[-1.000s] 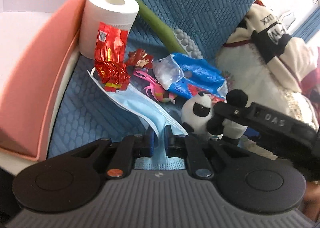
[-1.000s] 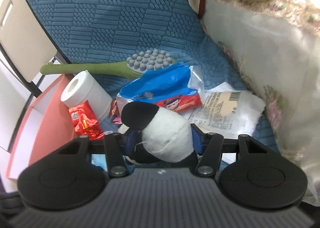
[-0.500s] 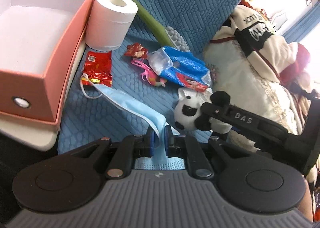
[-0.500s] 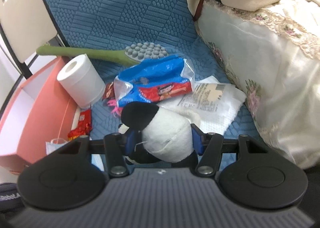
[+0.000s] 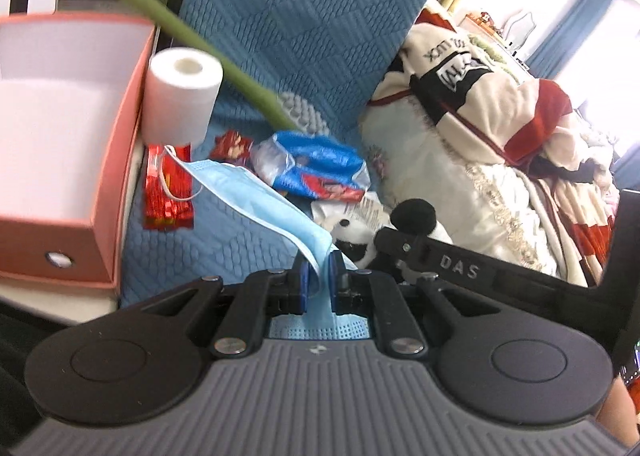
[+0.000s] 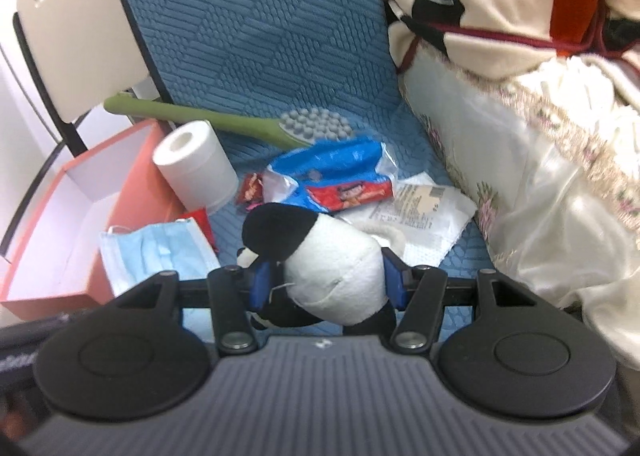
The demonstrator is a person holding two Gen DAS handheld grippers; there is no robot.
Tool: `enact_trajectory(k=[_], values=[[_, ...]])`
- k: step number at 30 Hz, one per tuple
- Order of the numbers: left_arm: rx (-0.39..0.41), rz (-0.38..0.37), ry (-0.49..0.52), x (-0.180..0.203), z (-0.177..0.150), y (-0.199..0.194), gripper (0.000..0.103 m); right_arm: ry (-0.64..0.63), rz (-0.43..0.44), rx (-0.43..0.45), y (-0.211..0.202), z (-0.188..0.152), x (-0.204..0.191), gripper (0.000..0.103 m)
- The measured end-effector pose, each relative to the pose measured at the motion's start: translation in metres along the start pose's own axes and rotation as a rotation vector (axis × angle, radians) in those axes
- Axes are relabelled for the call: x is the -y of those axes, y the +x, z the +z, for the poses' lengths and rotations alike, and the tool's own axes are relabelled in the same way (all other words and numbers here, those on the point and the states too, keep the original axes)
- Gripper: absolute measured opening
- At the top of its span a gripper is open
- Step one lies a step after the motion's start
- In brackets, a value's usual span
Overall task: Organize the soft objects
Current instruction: 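Lift the panda plush with the right tool while the left tool carries the mask toward the pink box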
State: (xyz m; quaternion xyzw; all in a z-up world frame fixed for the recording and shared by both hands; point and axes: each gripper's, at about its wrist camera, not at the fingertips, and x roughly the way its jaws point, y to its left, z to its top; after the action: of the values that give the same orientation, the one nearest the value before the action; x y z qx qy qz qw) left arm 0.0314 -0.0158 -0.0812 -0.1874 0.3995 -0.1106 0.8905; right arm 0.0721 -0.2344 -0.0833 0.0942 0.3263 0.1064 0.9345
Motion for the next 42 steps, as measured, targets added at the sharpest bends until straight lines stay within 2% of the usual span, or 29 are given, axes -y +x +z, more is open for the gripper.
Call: enact_trajectory(k=[12,22,28,33,36,42], values=[[0.081,0.035,0.008,-0.005,0.051,-0.045,0.012,-0.035,0.03,0.082,-0.047,0.041,-0.029,0.059],[0.212,0.073,0.044,-0.014,0.105,-0.102,0.012,-0.095,0.131,0.21,-0.083,0.09,-0.074,0.059],[0.288,0.115,0.041,-0.035,0.131,-0.145,0.012,-0.136,0.188,0.284,-0.1,0.106,-0.114,0.059],[0.327,0.157,0.022,-0.062,0.135,-0.176,0.012,-0.167,0.246,0.289,-0.1,0.109,-0.148,0.059],[0.336,0.188,-0.003,-0.085,0.131,-0.187,0.012,-0.198,0.271,0.259,-0.092,0.104,-0.169,0.059],[0.274,0.231,-0.082,-0.149,0.117,-0.188,0.012,-0.257,0.299,0.169,-0.06,0.081,-0.213,0.059]])
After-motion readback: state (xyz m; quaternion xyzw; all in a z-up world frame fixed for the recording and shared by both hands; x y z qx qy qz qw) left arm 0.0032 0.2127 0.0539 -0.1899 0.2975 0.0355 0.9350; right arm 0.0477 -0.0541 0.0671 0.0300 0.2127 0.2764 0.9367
